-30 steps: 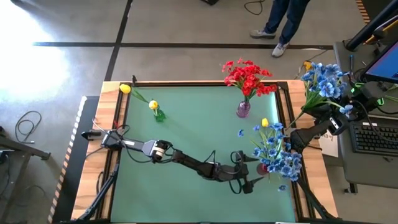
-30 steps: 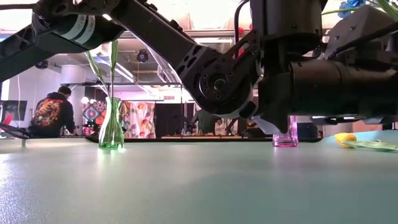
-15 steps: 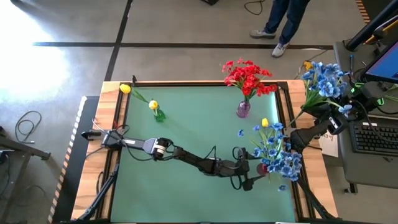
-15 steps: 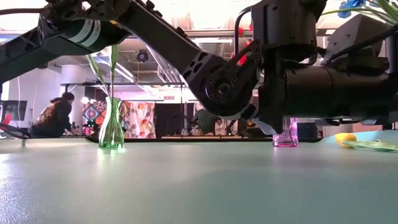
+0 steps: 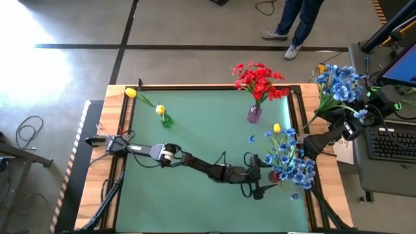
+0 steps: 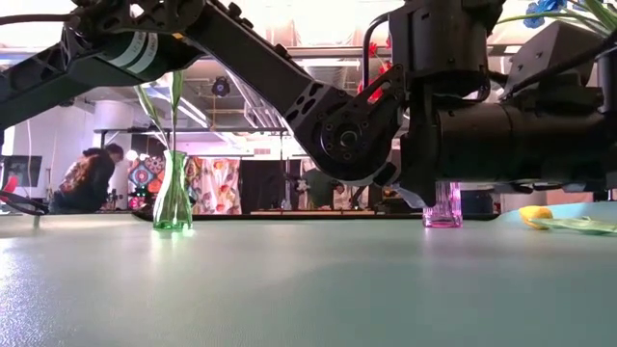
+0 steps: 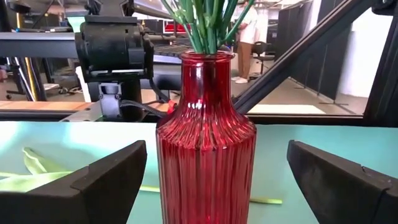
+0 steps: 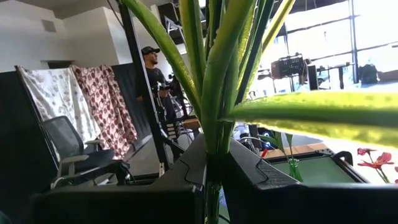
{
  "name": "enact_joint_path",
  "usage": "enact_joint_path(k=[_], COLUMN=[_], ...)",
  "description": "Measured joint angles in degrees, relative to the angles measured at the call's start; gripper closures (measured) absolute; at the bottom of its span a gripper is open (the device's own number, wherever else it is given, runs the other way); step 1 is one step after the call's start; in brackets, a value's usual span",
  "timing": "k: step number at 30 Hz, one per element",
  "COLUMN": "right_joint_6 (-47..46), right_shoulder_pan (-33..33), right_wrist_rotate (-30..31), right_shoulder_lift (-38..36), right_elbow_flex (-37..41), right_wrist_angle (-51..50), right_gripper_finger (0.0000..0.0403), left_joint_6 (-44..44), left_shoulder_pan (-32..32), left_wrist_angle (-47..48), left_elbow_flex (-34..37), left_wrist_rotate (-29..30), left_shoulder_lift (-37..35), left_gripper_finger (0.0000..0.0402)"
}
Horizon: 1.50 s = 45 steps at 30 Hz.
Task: Sort flowers into vase by color
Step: Put the blue flower into the red vase
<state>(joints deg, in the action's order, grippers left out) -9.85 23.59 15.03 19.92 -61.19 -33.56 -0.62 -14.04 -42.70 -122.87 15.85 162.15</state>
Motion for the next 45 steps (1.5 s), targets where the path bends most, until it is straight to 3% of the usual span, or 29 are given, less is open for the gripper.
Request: enact_joint_path(k=[23,31,45], right_joint_6=[0.0,-0.2,0.44], right_shoulder_pan=[0.0,0.0,0.0], right_wrist_rotate=[0.02,0.02,0.02], right_shoulder_lift=[0.0,0.0,0.11], right_elbow_flex=[0.0,0.0,0.01], right_wrist_angle=[0.02,0.02,0.0], right_gripper_finger=[0.0381,0.038,0.0381], left_joint_6=[0.78,-0.58,-0.56], left_shoulder_pan=[1.2,1.33,2.27], left_wrist_angle=[0.76,3.87,2.27], left_elbow_flex=[-1.0,-12.04,-11.43], left_wrist_rotate=[-3.7,-4.63,-4.83], left_shoulder_lift=[-0.05,6.91,6.99], left_gripper_finger=[0.0026,0.0026,0.0045])
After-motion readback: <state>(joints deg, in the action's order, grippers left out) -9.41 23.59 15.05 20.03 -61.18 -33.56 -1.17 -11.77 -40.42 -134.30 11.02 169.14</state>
